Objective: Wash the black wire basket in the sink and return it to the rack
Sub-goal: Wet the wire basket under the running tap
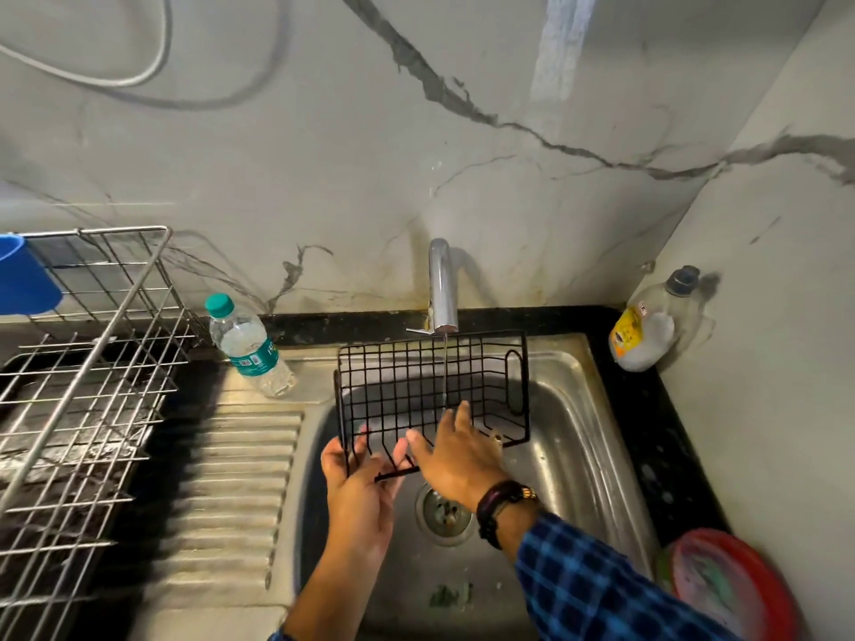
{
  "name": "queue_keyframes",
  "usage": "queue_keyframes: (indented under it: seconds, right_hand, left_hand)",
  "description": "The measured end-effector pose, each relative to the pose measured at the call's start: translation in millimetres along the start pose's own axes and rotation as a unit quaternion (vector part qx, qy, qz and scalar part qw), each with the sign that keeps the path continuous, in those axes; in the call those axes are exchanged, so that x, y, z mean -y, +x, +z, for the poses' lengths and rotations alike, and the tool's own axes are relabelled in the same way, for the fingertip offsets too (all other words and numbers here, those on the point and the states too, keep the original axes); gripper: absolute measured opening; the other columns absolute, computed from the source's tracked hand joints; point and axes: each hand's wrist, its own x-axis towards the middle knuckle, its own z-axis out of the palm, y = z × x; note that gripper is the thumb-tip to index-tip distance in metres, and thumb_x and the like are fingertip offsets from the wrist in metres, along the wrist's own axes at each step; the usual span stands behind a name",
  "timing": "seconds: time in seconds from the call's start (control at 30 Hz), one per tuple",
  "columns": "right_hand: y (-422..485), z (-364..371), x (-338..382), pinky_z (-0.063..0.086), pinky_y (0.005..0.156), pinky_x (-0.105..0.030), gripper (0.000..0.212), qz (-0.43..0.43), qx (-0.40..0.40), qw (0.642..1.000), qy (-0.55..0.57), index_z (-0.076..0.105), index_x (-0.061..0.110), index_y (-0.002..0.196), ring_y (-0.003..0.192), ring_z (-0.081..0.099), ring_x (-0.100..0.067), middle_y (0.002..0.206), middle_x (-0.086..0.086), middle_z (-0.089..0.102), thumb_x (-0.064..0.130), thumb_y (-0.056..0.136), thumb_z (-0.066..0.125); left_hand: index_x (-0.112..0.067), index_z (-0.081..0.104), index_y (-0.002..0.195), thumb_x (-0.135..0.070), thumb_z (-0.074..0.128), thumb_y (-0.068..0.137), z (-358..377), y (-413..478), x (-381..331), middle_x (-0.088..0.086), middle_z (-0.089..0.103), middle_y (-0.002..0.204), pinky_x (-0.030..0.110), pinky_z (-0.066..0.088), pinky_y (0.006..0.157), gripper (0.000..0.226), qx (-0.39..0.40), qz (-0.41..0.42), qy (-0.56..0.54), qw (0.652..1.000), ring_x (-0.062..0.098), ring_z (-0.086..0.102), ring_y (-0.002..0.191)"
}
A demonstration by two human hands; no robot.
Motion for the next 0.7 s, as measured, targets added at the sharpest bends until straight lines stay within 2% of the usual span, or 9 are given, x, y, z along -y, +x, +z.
queue_keyframes:
  seconds: [0.07,0.13,0.23,0.3,0.4,0.5,0.57,0.63,0.7]
  right_hand:
    - [-3,7,9,0.019,0.12,-0.056,0.068,-0.026,0.035,0.998,0.034,0.032,0.021,0.153,0.149,0.021,-0.032,0.164,-0.02,0.009,0.058,0.099,0.013]
    - [-8,9,9,0.023,0.117,-0.055,0.054,-0.096,0.038,0.994,0.037,0.047,0.036,0.139,0.145,0.03,-0.028,0.156,-0.014,0.033,0.051,0.1,0.013]
    - [-17,2,-8,0.015,0.122,-0.05,0.049,-0.2,0.017,0.98,-0.002,0.039,0.034,0.149,0.148,0.025,-0.016,0.159,0.004,0.035,0.047,0.106,0.02]
    - [-19,-7,-26,0.016,0.123,-0.042,0.052,-0.212,-0.008,0.977,-0.02,0.036,0.031,0.152,0.148,0.027,-0.012,0.159,0.006,0.034,0.05,0.106,0.022]
    - [-22,-22,-55,0.028,0.118,-0.037,0.058,-0.132,-0.055,0.989,-0.029,0.039,0.023,0.15,0.144,0.036,-0.017,0.155,0.001,0.041,0.055,0.104,0.024]
    - [-21,-26,-61,0.046,0.096,-0.036,0.047,-0.062,-0.092,0.992,-0.051,0.062,0.019,0.123,0.117,0.059,-0.022,0.124,-0.003,0.065,0.045,0.105,0.026]
    - [-17,-29,-57,0.049,0.081,-0.034,0.041,-0.028,-0.096,0.994,-0.045,0.065,0.021,0.108,0.102,0.064,-0.024,0.107,-0.002,0.069,0.043,0.103,0.031]
    - [-8,-43,-54,0.047,0.072,-0.032,0.031,0.006,-0.145,0.989,-0.027,0.063,0.023,0.105,0.096,0.065,-0.024,0.103,-0.002,0.069,0.042,0.101,0.039]
    - [1,-64,-53,0.047,0.068,-0.031,0.029,0.046,-0.233,0.971,-0.039,0.06,0.021,0.112,0.097,0.065,-0.024,0.113,-0.004,0.064,0.042,0.099,0.046]
  left_hand:
    - [-0.027,0.045,0.11,0.019,0.037,0.095,0,-3,-3,0.007,0.05,0.126,0.04,0.061,0.071,0.05,0.014,0.019,0.026,0.999,0.032,0.069,0.096]
    - [-0.028,0.045,0.101,0.021,0.038,0.093,1,-6,-9,0.006,0.05,0.125,0.037,0.061,0.068,0.049,0.017,0.038,0.042,0.998,0.024,0.07,0.088]
    - [-0.028,0.046,0.099,0.02,0.037,0.094,2,-8,-16,0.006,0.05,0.123,0.039,0.062,0.069,0.049,0.022,0.044,0.028,0.998,0.026,0.071,0.091]
    - [-0.028,0.049,0.103,0.02,0.038,0.095,2,-10,-18,0.006,0.051,0.123,0.039,0.062,0.067,0.05,0.02,0.031,0.0,0.999,0.031,0.068,0.099]
    - [-0.03,0.05,0.109,0.019,0.039,0.095,3,-9,-15,0.004,0.052,0.126,0.04,0.062,0.068,0.052,0.012,0.01,-0.003,1.0,0.032,0.069,0.102]
    - [-0.03,0.05,0.11,0.021,0.041,0.094,9,-5,-5,0.003,0.053,0.118,0.042,0.062,0.068,0.054,0.021,-0.017,0.004,1.0,0.033,0.07,0.1]
    - [-0.029,0.05,0.11,0.021,0.04,0.093,16,-2,2,0.004,0.055,0.116,0.048,0.061,0.074,0.054,0.024,-0.045,0.011,0.999,0.034,0.071,0.096]
    - [-0.024,0.049,0.114,0.021,0.039,0.094,22,-3,9,0.007,0.056,0.115,0.056,0.058,0.082,0.05,0.039,-0.08,-0.006,0.996,0.035,0.073,0.088]
    - [-0.02,0.047,0.118,0.021,0.037,0.094,27,-4,15,0.009,0.057,0.111,0.056,0.06,0.077,0.049,0.039,-0.114,-0.028,0.992,0.036,0.074,0.082]
